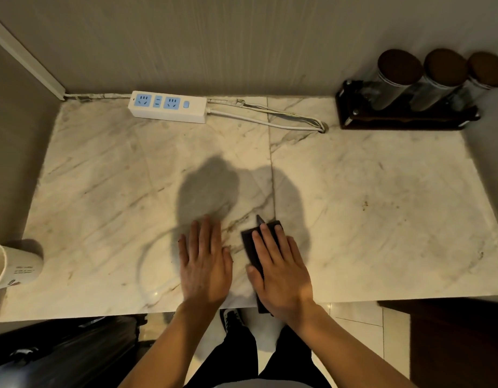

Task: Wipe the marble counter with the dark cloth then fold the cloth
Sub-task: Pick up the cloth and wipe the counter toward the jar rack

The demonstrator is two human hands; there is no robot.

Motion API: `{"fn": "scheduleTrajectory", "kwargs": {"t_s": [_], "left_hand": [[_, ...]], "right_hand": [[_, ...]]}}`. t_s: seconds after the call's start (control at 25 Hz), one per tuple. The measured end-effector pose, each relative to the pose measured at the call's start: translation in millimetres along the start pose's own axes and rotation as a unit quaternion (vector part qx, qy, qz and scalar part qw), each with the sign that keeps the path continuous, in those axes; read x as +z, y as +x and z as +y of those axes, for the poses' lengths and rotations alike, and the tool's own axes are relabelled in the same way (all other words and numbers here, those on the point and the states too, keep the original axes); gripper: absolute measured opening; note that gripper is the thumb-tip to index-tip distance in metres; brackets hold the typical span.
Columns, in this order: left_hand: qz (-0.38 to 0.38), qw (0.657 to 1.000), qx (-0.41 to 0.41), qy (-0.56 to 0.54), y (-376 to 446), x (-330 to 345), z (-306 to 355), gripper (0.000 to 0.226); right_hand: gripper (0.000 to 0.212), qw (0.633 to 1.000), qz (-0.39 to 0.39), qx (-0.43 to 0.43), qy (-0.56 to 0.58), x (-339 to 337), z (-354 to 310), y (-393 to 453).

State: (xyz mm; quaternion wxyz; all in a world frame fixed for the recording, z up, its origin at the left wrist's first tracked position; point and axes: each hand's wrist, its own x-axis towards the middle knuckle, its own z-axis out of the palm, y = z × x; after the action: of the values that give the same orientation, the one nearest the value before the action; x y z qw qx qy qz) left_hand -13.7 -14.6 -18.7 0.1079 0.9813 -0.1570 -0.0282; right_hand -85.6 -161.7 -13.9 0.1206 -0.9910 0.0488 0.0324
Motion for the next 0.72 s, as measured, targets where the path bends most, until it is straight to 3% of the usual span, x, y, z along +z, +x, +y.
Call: {"fn": "scheduleTrajectory", "kwargs": {"t_s": [0.44, 0.72], "left_hand": [[-0.034, 0.999, 0.031, -0.009, 1.4, 5.4, 48.2, 0.055], [-0.036, 0.999, 0.03, -0.019, 9.6, 9.6, 66.7, 0.057]], "right_hand": [[0.065, 0.972, -0.069, -0.212, -0.076, -22.0, 79.1, 17.0], [0.062, 0.968, -0.065, -0.232, -0.068, -34.4, 108.1, 62.4]]}}
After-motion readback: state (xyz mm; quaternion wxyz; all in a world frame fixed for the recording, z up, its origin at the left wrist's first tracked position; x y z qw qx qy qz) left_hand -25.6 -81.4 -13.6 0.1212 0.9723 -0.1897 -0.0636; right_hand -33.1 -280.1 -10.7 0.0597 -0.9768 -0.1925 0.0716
